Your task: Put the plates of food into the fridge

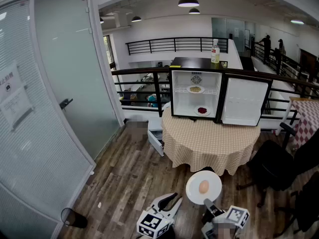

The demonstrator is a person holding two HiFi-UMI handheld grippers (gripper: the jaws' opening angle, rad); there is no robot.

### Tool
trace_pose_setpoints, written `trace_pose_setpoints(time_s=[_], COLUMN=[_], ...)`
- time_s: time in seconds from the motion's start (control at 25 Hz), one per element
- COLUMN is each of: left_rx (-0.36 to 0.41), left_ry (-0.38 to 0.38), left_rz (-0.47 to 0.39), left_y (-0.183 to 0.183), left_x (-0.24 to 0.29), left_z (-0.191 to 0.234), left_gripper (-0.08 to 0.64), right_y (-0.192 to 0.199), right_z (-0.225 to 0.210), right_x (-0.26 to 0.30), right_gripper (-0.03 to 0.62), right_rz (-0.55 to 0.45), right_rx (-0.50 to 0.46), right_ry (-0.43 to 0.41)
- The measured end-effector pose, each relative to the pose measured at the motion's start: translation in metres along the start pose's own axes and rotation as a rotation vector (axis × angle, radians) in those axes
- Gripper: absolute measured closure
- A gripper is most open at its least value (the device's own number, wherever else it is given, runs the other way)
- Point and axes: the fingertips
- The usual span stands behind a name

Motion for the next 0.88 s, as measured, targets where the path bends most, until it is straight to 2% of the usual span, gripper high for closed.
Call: trace_pose_setpoints(time_s=[0.44,0.88], left_rx=[-0.026,-0.038], left_ry=[0.004,0.026], left_rz=[-0.001,0.011], left_y=[0.001,-0.006], left_x=[0.007,0.039], left_z=[0.014,0.068], left_gripper=[0.476,0.477], right_y=[-0.010,-0.046], right_z=[-0.001,-0.009], right_x=[0.016,0.062], right_gripper=[0.568,0.568], right_rz=[0.008,-0.017], right_rx=[-0.014,0.027], right_ry=[-0.021,-0.006])
Point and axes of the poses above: the fingertips, and each gripper's own axes: x forward along the fingers, z to its left, y out of its underside, and after that the axes turned 12 degrees about z, right-handed
